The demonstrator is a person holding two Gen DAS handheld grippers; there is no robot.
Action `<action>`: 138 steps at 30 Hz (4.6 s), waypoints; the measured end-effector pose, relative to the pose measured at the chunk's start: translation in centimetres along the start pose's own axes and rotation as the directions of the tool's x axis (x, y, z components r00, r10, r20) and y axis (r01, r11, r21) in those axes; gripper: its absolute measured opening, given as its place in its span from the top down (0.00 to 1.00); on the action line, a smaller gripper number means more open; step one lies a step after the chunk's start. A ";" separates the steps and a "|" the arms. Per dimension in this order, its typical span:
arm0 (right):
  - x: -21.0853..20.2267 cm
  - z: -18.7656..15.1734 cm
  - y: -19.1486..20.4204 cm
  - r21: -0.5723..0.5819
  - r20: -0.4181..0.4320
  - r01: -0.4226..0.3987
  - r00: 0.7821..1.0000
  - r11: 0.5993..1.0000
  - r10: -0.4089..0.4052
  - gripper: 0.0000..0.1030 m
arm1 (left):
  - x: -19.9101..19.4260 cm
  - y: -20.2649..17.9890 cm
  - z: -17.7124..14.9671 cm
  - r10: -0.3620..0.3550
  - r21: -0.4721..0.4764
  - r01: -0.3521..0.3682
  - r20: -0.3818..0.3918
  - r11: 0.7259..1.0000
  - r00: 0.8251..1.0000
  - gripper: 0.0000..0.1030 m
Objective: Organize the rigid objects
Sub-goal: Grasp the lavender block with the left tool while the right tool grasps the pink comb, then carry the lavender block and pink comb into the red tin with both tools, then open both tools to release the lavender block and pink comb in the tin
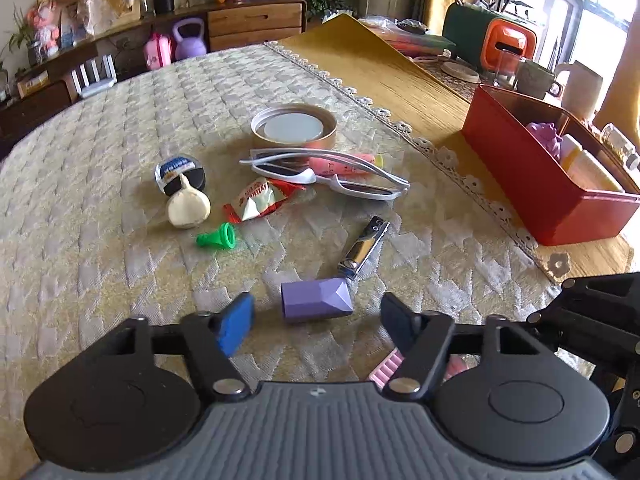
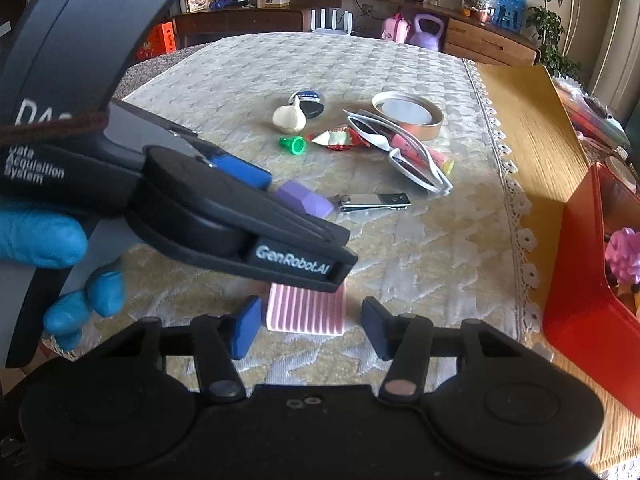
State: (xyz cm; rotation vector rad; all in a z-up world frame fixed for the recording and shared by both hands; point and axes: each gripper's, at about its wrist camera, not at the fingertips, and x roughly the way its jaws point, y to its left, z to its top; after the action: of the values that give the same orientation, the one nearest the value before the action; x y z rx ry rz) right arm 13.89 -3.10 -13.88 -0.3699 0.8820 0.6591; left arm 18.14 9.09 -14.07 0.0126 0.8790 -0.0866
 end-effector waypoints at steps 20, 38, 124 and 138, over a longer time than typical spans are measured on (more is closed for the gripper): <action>-1.7 -0.2 -1.2 0.026 0.031 0.040 0.999 0.999 -0.041 0.62 | -1.0 0.4 0.5 0.009 -0.025 -0.009 0.015 1.000 1.000 0.64; -8.7 -0.2 -7.0 0.154 0.096 0.069 0.992 0.986 -0.085 0.62 | -5.5 -3.1 2.8 -0.040 -0.031 0.041 0.043 0.999 0.998 0.64; -3.4 1.2 -30.7 0.359 -0.039 0.243 0.969 0.901 -0.246 0.57 | 7.8 -23.7 11.9 -0.121 0.225 0.154 -0.152 0.962 0.981 0.64; -5.9 0.3 -29.8 0.378 -0.016 0.241 0.967 0.894 -0.254 0.52 | 5.4 -23.1 11.4 -0.147 0.191 0.168 -0.122 0.967 0.982 0.46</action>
State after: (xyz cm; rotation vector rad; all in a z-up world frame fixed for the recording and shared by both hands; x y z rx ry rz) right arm 31.26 -27.34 -7.98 -0.1184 0.8894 0.2476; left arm 28.43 -14.83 -10.35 0.1368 0.9752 -0.3261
